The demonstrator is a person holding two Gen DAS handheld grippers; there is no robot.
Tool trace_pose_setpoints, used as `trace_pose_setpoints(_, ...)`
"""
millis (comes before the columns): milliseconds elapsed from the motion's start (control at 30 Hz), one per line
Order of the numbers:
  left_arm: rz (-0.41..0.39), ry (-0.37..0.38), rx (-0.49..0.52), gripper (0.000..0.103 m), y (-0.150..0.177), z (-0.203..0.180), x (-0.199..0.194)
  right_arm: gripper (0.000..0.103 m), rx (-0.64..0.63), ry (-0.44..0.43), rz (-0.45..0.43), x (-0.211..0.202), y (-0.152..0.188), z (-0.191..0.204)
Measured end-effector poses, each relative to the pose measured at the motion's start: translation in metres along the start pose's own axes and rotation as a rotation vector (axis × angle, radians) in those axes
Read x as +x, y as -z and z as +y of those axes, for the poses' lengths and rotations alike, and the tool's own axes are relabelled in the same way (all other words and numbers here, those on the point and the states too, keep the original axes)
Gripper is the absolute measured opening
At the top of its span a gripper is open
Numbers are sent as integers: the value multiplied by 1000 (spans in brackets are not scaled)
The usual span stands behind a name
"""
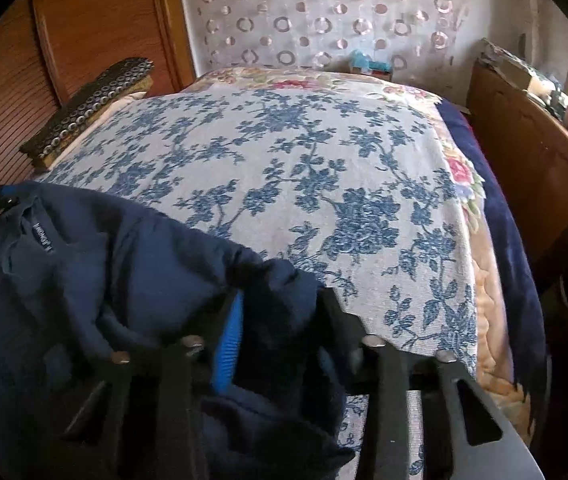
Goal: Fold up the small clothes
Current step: 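Grasp the folded shirt edge with both grippers and lift it high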
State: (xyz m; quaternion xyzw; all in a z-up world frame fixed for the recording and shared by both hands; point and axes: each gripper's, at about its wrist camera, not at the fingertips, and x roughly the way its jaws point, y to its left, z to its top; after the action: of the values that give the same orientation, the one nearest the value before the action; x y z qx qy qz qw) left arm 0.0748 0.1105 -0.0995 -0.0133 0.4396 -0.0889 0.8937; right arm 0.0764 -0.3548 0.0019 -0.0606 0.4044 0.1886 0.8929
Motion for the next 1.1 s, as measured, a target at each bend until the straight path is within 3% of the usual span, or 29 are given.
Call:
trace_pose_setpoints(67,0,12,6,21,1,-4,-1,18,-5,-18,0,-1,2,2)
trace_pose_setpoints(167,-42,8,5,14,3,-12,-13,14,-4,-28,-15,-6,5,6)
trace_pose_setpoints(467,-297,27,-20,13,6,-36,-107,12,11,-32,-228,-88,16,24)
trace_pose_setpoints(633,-455,85,-23,12,-1,-50,-166,11,-9,21,-338,-141,18,36)
trace_pose_setpoints(1100,-712,115,90,12,-50,-75,-263,11,-83,95,-584,-291,25,74)
